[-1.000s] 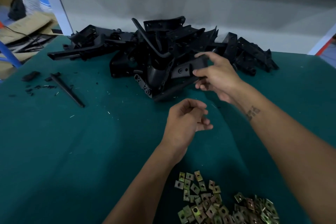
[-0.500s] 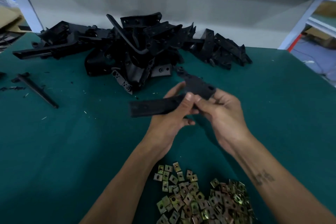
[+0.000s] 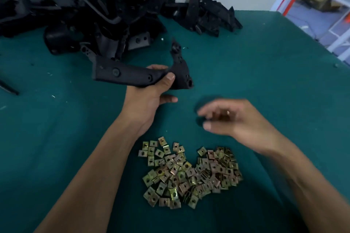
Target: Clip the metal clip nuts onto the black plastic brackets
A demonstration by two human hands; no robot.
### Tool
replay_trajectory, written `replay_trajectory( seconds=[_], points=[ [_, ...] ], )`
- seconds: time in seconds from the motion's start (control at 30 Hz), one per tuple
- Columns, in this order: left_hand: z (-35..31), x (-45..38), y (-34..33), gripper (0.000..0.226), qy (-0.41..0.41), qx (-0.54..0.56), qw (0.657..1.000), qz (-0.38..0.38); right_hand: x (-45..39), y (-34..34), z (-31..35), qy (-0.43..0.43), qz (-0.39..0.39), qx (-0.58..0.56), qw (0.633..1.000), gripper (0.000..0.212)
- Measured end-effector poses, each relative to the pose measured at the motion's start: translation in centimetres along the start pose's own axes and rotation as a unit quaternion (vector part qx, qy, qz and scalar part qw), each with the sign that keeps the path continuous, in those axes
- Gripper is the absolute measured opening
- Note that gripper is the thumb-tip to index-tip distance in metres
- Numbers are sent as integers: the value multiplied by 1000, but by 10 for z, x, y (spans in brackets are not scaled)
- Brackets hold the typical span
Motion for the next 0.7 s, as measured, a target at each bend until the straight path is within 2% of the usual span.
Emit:
replay_trajectory(
  seconds=[0.13,0.23,0.3,0.37,0.53,0.7],
  points=[
    [1,5,-13,19,0,4,999,44,55,11,-10,6,4,48,999,17],
    [0,6,-14,15,4,19,999,41,70,14,-10,14,-35,61,997,20],
    [2,7,-14,21,21,25,999,31,71,9,-6,19,-31,71,997,16],
    [6,9,-17,27,41,27,998,37,67,5,-4,18,-14,87,996,22],
    [10,10,-24,20,60,45,995,61,65,4,0,27,-9,138,990,29],
    [10,10,-25,13,64,32,993,98,72,16,-1,26,-72,140,987,18]
  ],
)
Point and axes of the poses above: each hand's wrist, its own x-axis away from the middle knuckle, its own y-axis out of the back of the hand, z = x × y, the point moved 10 cm from there along -x, towards the middle knuckle, and after that the axes turned 4 degrees about -z, right-handed, at the moved point
